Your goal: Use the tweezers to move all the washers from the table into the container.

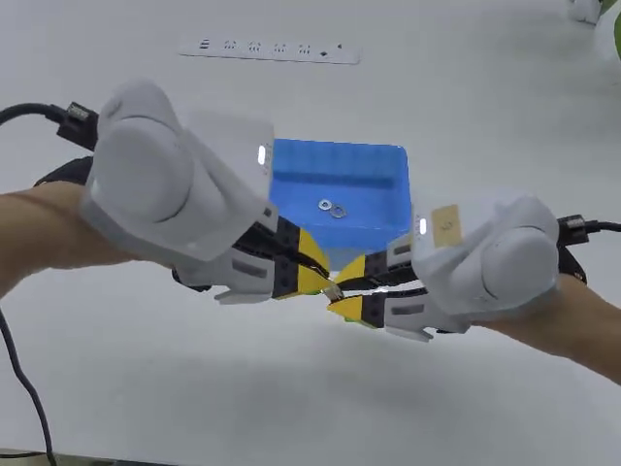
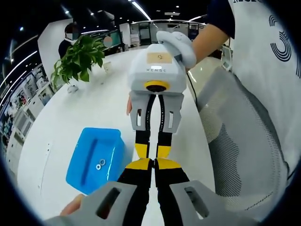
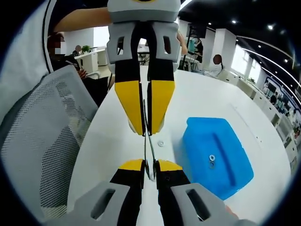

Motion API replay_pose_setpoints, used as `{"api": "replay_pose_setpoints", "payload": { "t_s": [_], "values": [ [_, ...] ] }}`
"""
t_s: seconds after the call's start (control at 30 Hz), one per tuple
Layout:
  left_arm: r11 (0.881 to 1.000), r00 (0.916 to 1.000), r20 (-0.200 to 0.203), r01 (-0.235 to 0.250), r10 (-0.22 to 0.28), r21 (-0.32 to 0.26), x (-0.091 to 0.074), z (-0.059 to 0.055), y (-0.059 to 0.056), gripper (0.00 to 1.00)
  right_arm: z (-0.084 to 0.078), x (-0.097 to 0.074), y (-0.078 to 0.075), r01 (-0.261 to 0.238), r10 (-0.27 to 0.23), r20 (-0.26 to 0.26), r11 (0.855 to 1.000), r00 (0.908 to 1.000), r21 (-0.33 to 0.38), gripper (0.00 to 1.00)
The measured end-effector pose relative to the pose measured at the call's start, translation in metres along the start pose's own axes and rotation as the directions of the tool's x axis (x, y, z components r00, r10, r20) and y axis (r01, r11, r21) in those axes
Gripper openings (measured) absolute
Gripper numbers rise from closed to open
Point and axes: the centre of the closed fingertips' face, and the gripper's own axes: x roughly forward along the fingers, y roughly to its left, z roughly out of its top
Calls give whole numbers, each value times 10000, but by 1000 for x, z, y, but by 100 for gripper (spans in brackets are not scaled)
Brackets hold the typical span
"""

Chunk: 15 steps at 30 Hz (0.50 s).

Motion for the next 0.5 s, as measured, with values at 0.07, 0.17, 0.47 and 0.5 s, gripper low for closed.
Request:
{"api": "replay_pose_setpoints", "payload": {
  "t_s": [0.07, 0.17, 0.47, 0.5],
  "values": [
    [10000, 10000, -32, 12, -12, -32, 1, -1, 1, 6, -1, 2, -1, -20, 20, 42, 10000, 10000, 89, 11],
    [10000, 10000, -78, 10, -10, -38, 2, -3, 2, 6, -2, 5, -1, -19, 17, 84, 9998, 10000, 194, 11],
    [10000, 10000, -69, 63, -63, -72, 9, -3, 3, 6, -6, 7, -1, -1, -3, 88, 9992, 10000, 396, 11],
    [9999, 9999, -69, 73, -74, -85, 9, -3, 3, 6, -7, 7, -1, 4, -8, 92, 9992, 10000, 391, 11]
  ]
}}
